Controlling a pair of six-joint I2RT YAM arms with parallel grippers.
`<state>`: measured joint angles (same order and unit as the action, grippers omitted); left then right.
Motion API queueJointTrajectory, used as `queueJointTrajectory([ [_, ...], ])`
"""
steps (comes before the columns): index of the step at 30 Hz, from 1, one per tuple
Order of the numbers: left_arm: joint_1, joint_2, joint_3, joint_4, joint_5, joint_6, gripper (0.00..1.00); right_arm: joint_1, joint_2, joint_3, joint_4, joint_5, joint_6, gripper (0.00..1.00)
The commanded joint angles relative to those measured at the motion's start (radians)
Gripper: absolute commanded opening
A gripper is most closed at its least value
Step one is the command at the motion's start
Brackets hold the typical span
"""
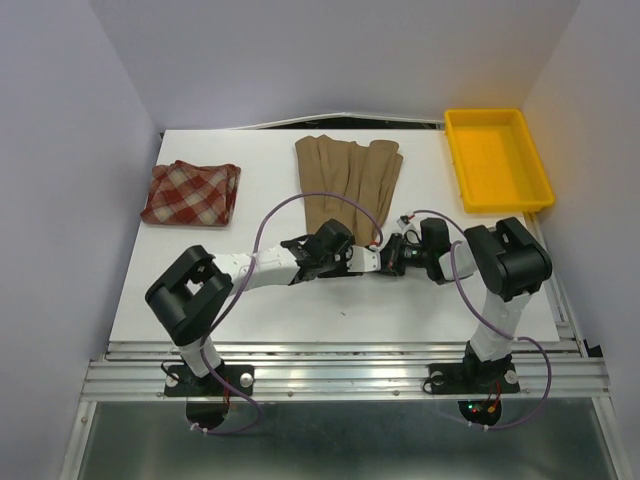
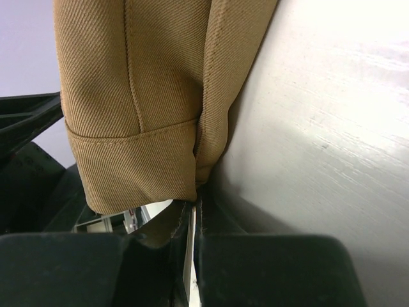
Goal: Fold and stack the skirts
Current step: Fold the skirt
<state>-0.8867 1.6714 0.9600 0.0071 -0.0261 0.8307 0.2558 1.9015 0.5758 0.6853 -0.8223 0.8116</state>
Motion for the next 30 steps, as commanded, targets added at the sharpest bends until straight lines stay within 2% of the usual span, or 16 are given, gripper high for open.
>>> queueJointTrajectory([
  [1, -0.005, 0.01, 0.037, 0.05, -0.08, 0.019, 0.54, 0.005, -0.031, 0.019, -0.104, 0.025, -0.078, 0.01],
  [2, -0.003, 0.005, 0.034, 0.054, -0.095, 0.022, 0.46, 0.005, -0.033, 0.019, -0.112, 0.026, -0.086, 0.01],
  [5, 0.0, -0.01, 0.011, 0.065, -0.109, 0.027, 0.3, 0.005, -0.038, 0.025, -0.15, 0.031, -0.114, 0.01],
  [10, 0.008, -0.053, -0.03, 0.059, -0.115, 0.036, 0.18, 0.005, -0.038, 0.041, -0.201, 0.037, -0.15, 0.01],
  [14, 0.018, -0.065, -0.052, 0.054, -0.121, 0.041, 0.0, 0.005, -0.038, 0.052, -0.236, 0.041, -0.178, 0.01],
  [17, 0.029, -0.055, -0.058, 0.047, -0.124, 0.045, 0.0, 0.005, -0.045, 0.061, -0.271, 0.043, -0.207, 0.01],
  [21, 0.037, -0.041, -0.021, 0.016, -0.094, 0.024, 0.0, 0.005, -0.044, 0.079, -0.314, 0.025, -0.212, 0.18],
  [23, 0.038, -0.03, 0.0, 0.002, -0.072, 0.008, 0.0, 0.005, -0.041, 0.082, -0.314, 0.017, -0.203, 0.32],
  [27, 0.051, 0.005, 0.058, -0.054, -0.023, -0.051, 0.0, 0.005, -0.045, 0.059, -0.287, 0.017, -0.154, 0.35],
  [30, 0.068, 0.022, 0.1, -0.084, 0.015, -0.082, 0.0, 0.005, -0.058, 0.007, -0.198, 0.029, -0.112, 0.32],
])
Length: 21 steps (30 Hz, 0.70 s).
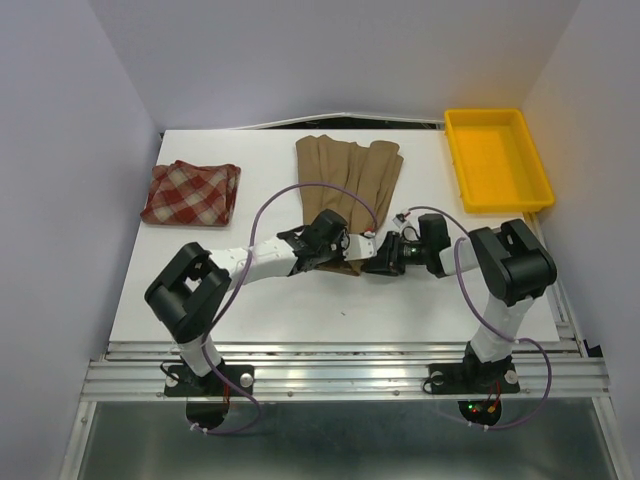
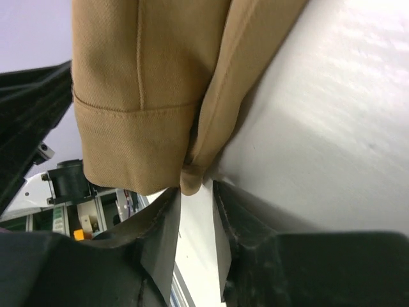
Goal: Fold and stack the skirts
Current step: Fold the skirt
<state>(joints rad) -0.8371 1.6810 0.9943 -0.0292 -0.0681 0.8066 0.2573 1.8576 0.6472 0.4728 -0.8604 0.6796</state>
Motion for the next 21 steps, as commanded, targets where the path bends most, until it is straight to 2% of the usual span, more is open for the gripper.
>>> queueJointTrajectory([
  [1, 0.021, 0.016, 0.069, -0.049, 0.059, -0.064, 0.0, 0.003, -0.011, -0.07, 0.021, 0.07, 0.021, 0.3],
  [2, 0.026, 0.017, 0.072, -0.052, 0.062, -0.069, 0.0, 0.003, 0.001, -0.067, 0.02, 0.075, 0.018, 0.24],
  [5, 0.041, 0.017, 0.076, -0.069, 0.097, -0.078, 0.0, 0.003, 0.028, -0.051, 0.02, 0.08, 0.018, 0.17],
  [8, 0.046, 0.002, 0.073, -0.08, 0.099, -0.073, 0.0, 0.003, 0.051, -0.029, 0.021, 0.075, 0.026, 0.03],
  [11, 0.046, -0.013, 0.06, -0.083, 0.096, -0.06, 0.0, 0.003, 0.049, -0.023, 0.023, 0.066, 0.038, 0.01],
  [13, 0.047, -0.018, 0.056, -0.084, 0.091, -0.055, 0.0, 0.003, 0.042, -0.026, 0.038, 0.029, 0.078, 0.16],
  [14, 0.047, -0.021, 0.055, -0.086, 0.093, -0.053, 0.0, 0.003, 0.034, -0.035, 0.062, 0.018, 0.098, 0.33],
  [17, 0.046, -0.02, 0.061, -0.083, 0.097, -0.06, 0.0, 0.003, 0.005, -0.09, 0.18, 0.011, 0.165, 0.55],
  [21, 0.047, -0.009, 0.073, -0.084, 0.102, -0.076, 0.0, 0.026, 0.023, -0.11, 0.22, 0.035, 0.161, 0.55],
])
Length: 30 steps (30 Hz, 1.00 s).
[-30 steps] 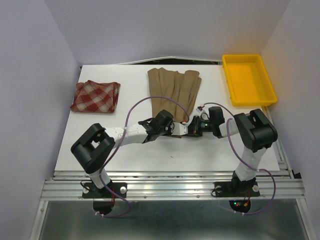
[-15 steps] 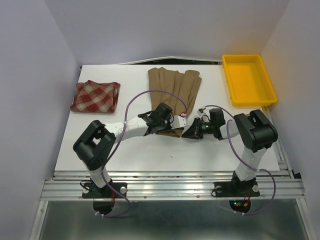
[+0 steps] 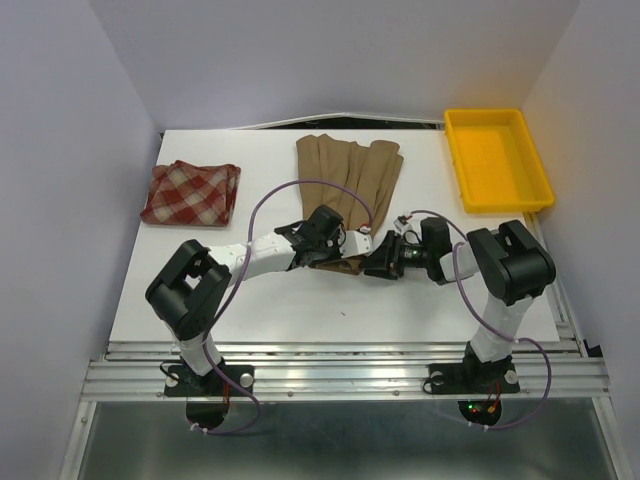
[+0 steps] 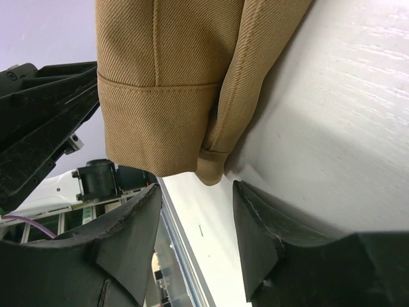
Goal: Fold and stack the skirts
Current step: Fold the skirt
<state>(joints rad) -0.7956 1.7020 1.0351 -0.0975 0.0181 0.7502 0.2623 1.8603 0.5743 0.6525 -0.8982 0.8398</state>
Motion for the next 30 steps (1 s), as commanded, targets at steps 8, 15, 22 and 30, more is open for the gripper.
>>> queueJointTrajectory([
  [8, 0.013, -0.015, 0.048, -0.025, 0.032, -0.04, 0.0, 0.041, 0.126, -0.054, 0.162, 0.122, 0.019, 0.5],
  [15, 0.029, -0.028, 0.042, -0.038, 0.043, -0.032, 0.0, 0.041, 0.148, -0.083, 0.253, 0.165, 0.03, 0.1],
  [22, 0.032, -0.122, -0.05, -0.057, 0.017, 0.131, 0.0, 0.041, 0.036, -0.088, 0.132, 0.162, -0.031, 0.01],
  [30, 0.029, -0.18, -0.149, -0.05, 0.029, 0.216, 0.0, 0.041, 0.04, -0.074, 0.102, 0.127, -0.033, 0.01],
])
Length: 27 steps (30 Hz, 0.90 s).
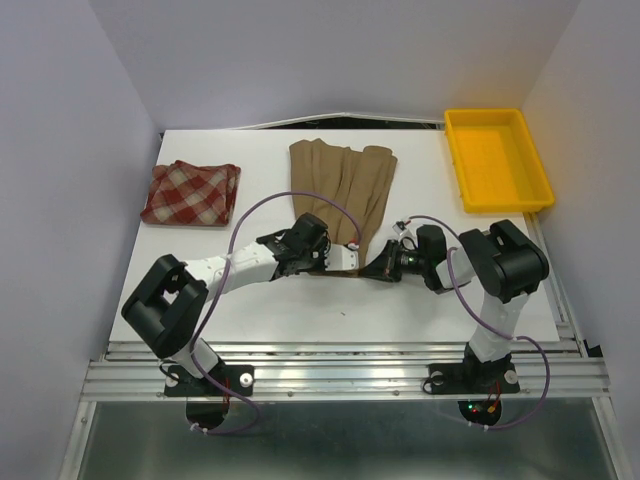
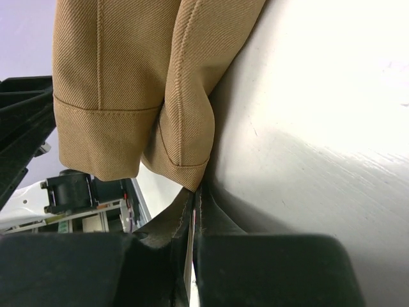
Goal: Fold and stack the skirts
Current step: Fold the skirt
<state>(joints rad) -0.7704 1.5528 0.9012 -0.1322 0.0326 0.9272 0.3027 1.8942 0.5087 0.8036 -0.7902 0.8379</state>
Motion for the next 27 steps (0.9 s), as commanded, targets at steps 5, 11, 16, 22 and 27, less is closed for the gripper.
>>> queueJointTrajectory([
  [5, -0.017, 0.035, 0.024, -0.009, 0.062, -0.046, 0.0, 0.045, 0.026, 0.01, -0.043, -0.036, -0.022, 0.01],
  [11, -0.017, 0.04, 0.033, 0.0, 0.099, -0.097, 0.29, 0.07, 0.017, 0.036, -0.082, -0.108, -0.048, 0.04],
  [16, -0.015, -0.124, -0.002, -0.032, 0.148, -0.091, 0.44, 0.081, -0.095, 0.03, -0.228, -0.142, -0.14, 0.09],
  [22, -0.01, -0.328, 0.048, -0.167, 0.286, -0.214, 0.49, 0.081, -0.226, 0.073, -0.463, -0.172, -0.244, 0.49],
  [27, -0.009, -0.245, 0.137, -0.21, 0.265, -0.404, 0.4, 0.021, -0.336, 0.105, -0.563, -0.141, -0.309, 0.52],
])
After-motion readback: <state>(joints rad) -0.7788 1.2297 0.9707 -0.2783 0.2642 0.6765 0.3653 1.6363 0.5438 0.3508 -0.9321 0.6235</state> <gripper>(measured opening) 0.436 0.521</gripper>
